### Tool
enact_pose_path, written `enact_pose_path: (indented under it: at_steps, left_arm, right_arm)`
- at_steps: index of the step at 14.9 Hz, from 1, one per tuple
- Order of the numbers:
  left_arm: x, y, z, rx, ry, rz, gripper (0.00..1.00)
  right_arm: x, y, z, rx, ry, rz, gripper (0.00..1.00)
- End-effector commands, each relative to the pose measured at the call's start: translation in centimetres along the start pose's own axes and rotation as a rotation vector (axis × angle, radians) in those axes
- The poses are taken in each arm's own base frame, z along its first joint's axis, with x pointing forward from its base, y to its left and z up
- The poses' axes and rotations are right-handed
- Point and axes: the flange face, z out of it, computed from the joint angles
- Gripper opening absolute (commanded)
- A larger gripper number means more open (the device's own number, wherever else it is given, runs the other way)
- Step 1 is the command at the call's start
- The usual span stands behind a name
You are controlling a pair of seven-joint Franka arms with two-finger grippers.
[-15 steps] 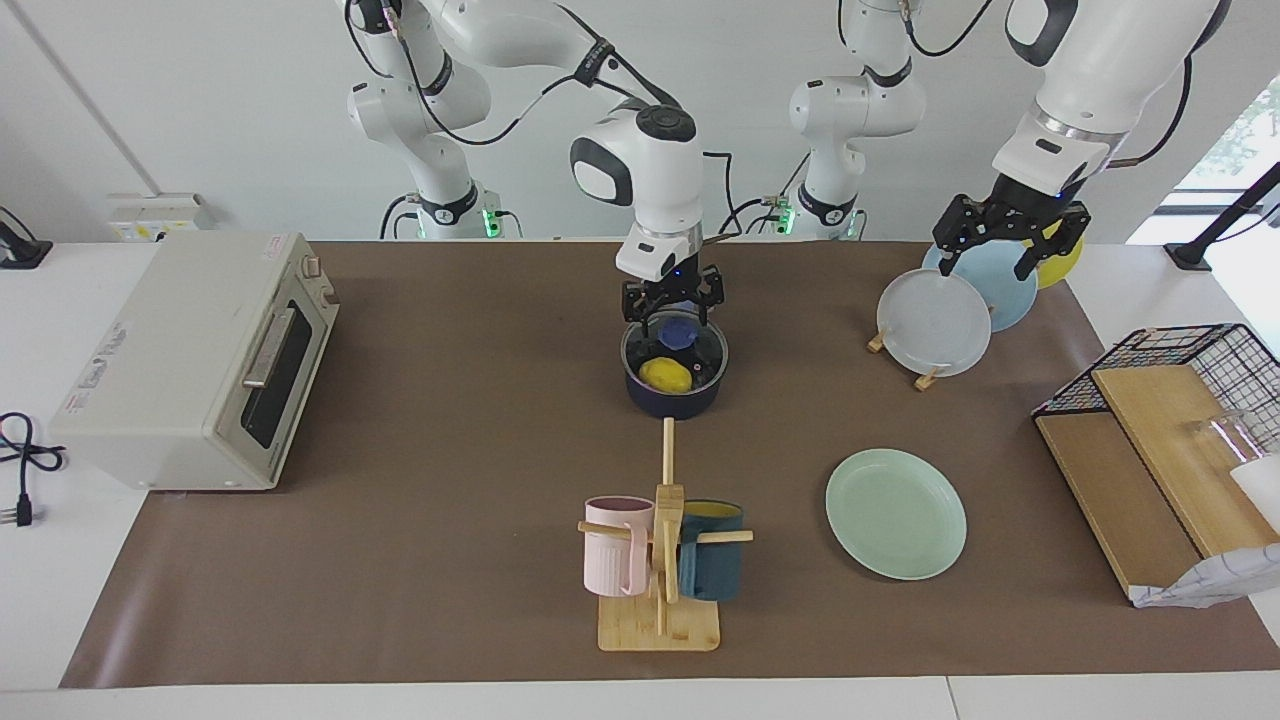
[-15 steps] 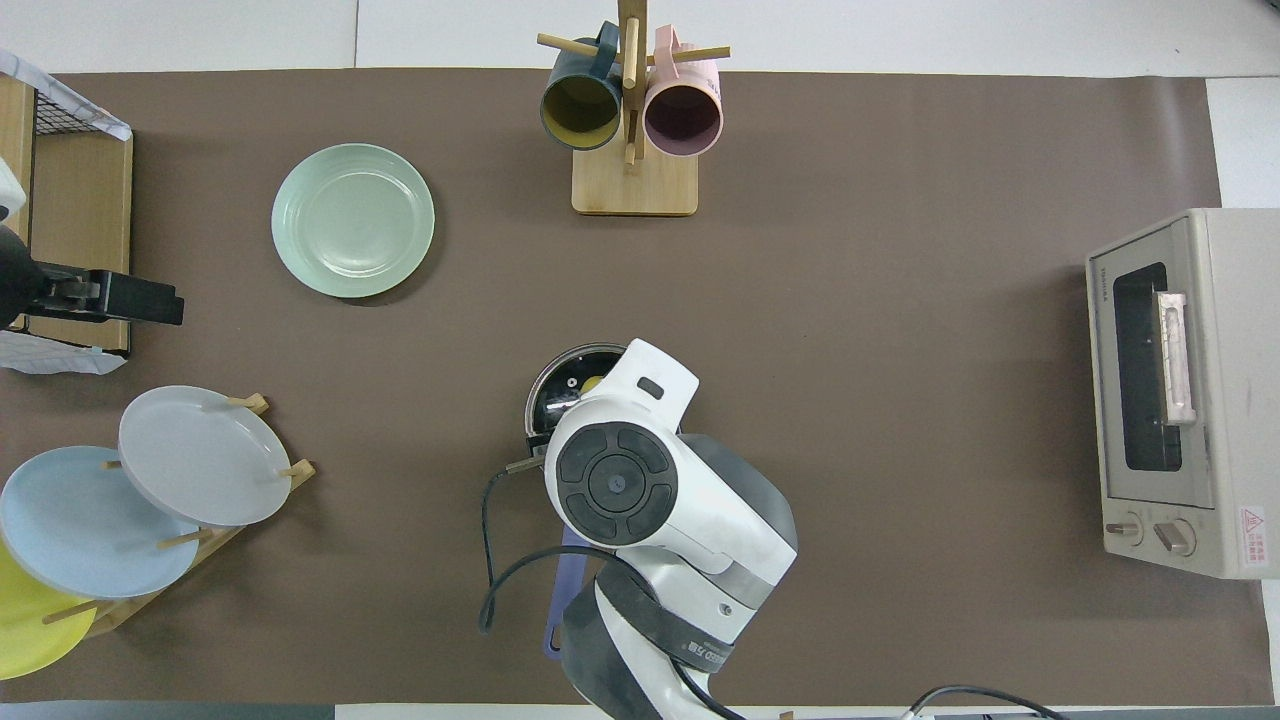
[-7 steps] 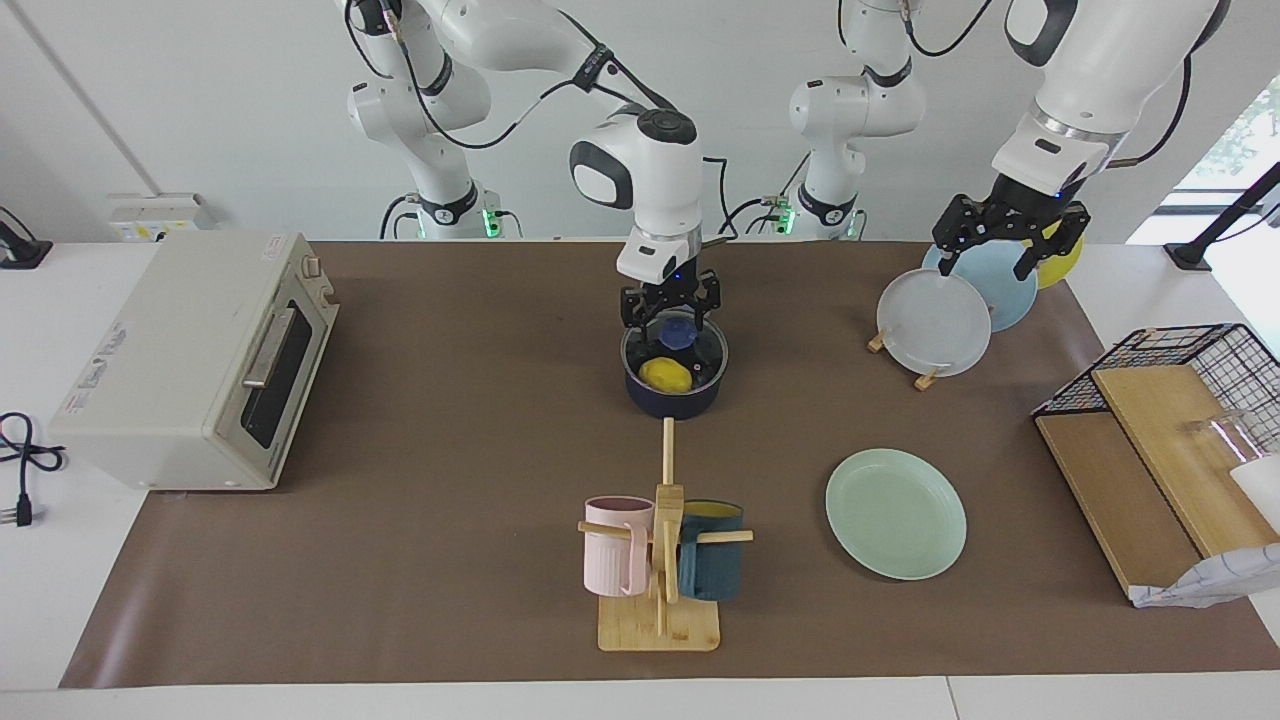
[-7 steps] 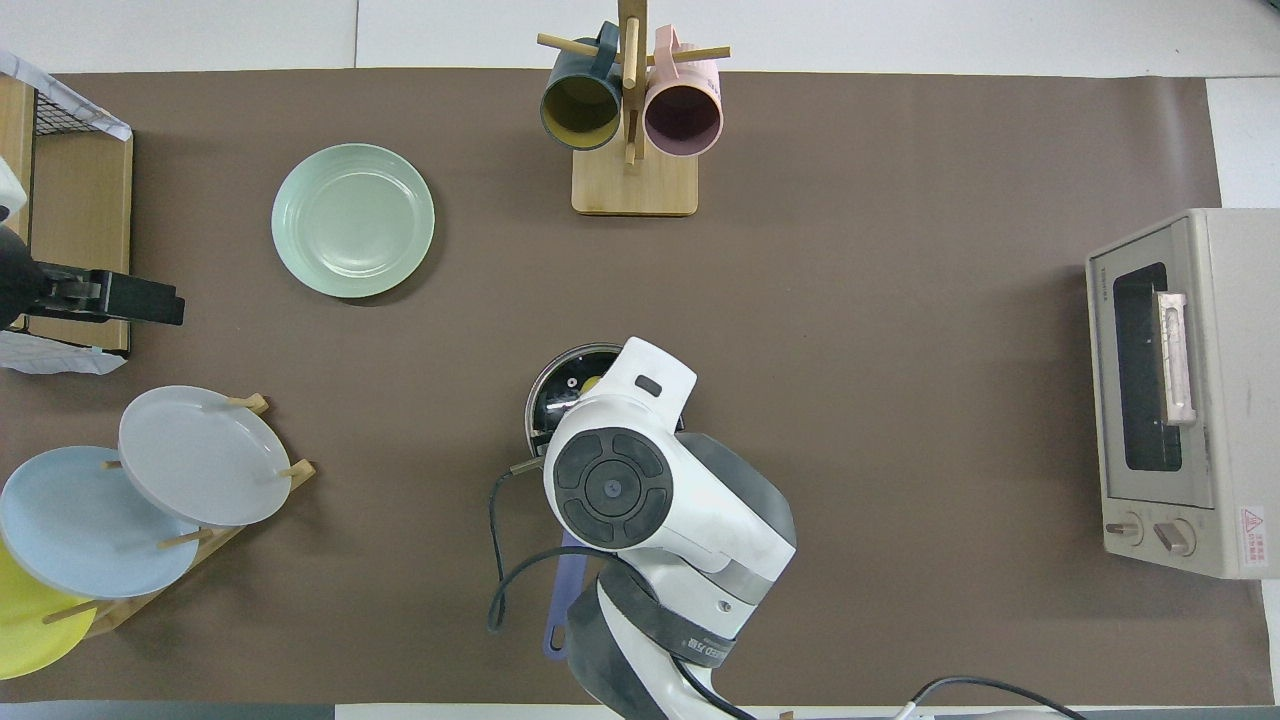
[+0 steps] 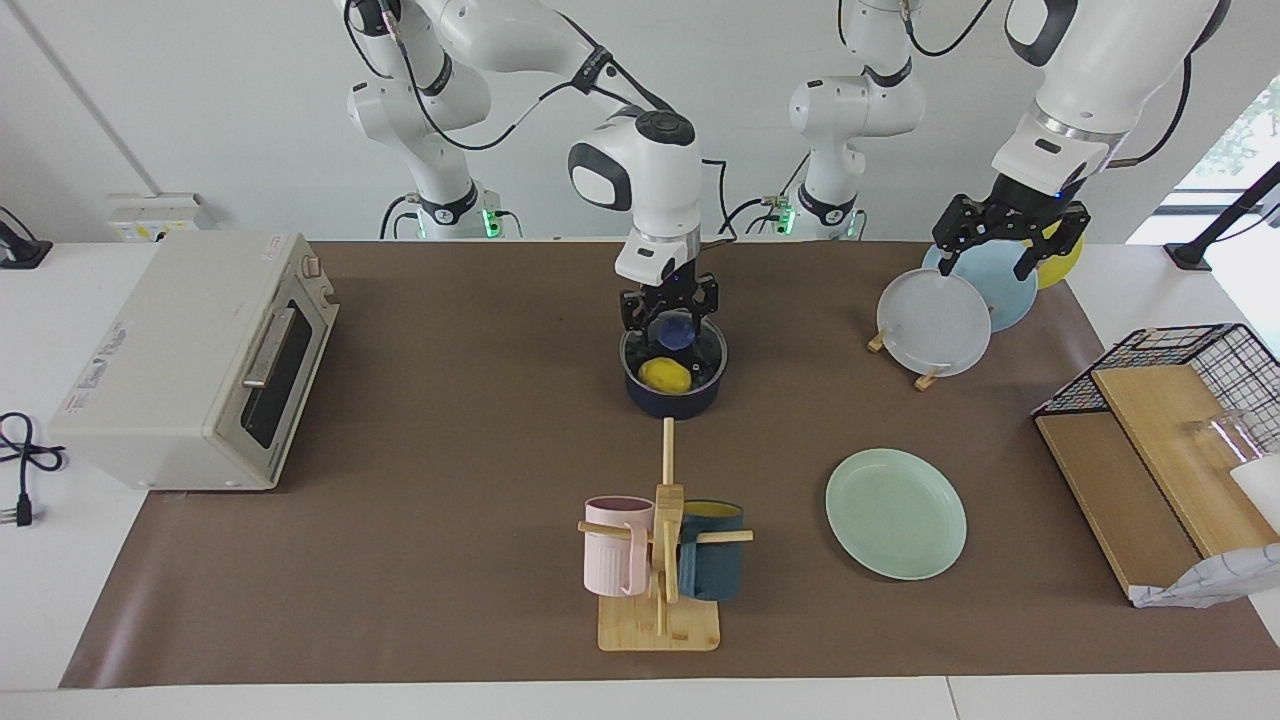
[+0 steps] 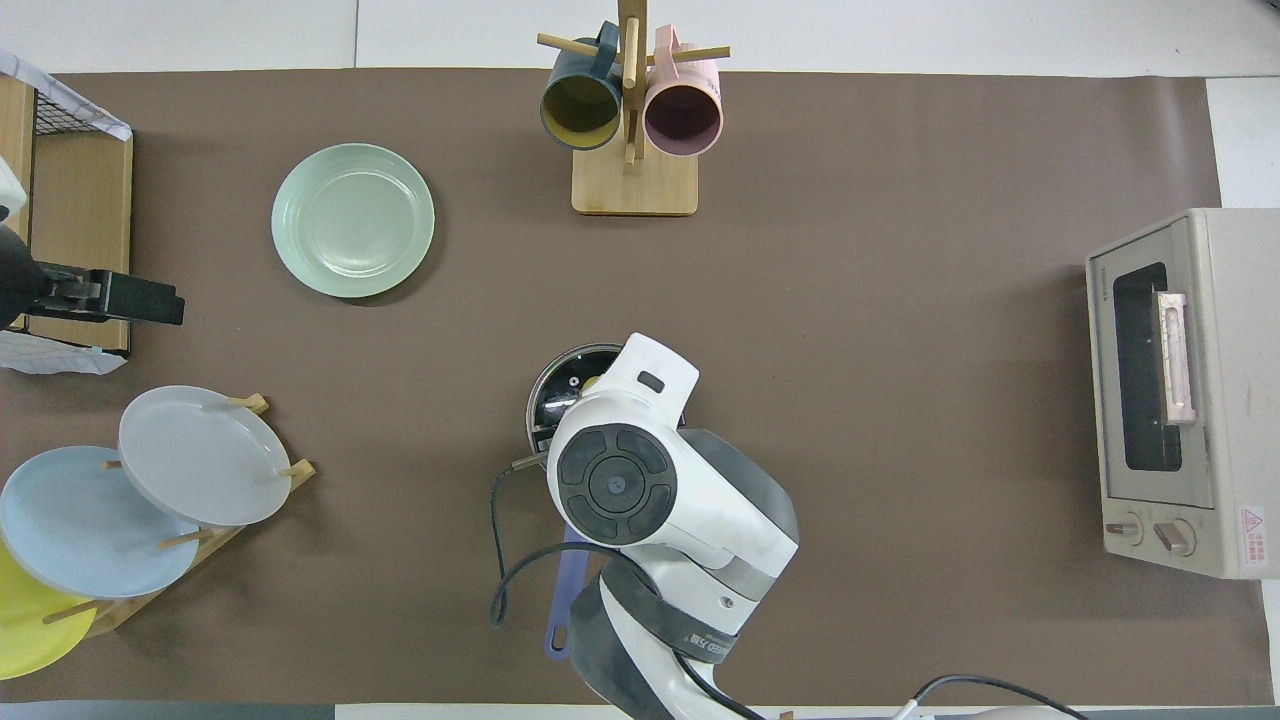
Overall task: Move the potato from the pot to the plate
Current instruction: 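Grasp the purple knob of the glass lid with the right gripper, then lift the lid with the right gripper while the left gripper reaches out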
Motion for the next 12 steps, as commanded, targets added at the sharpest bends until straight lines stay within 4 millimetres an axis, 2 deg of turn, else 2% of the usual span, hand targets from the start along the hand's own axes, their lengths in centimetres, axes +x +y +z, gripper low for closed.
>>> enact_pose_path:
  at_steps: [1,4,7,8,12]
  left_arm:
    - [-0.7,0.1,-0.1,0.016,0.011,0.012,1.00]
    - [-0.7,0.0,-0.1,0.016,0.008,0.010,1.00]
    - [-0.7,0.1,-0.1,0.016,0.008,0.013,1.00]
    - [-0.7,0.1,-0.1,0.016,0.011,0.013,1.00]
    - [-0.6,0.1,-0.2,0.017,0.019,0.014,1.00]
  right_arm:
    - [0.5,-0.1,-0.2,0.012,0.023,0.027,0.65]
    - [1.4,-0.2,-1.6,0.015,0.035,0.031,0.47]
    - [4.4,0.8,-4.0,-0.011,0.014,0.034,0.46]
    - [5.6,2.3,-4.6,-0.018,0.008,0.026,0.46]
    - [9.5,13.3,-4.4,-0.063,-0.038,0.009,0.46]
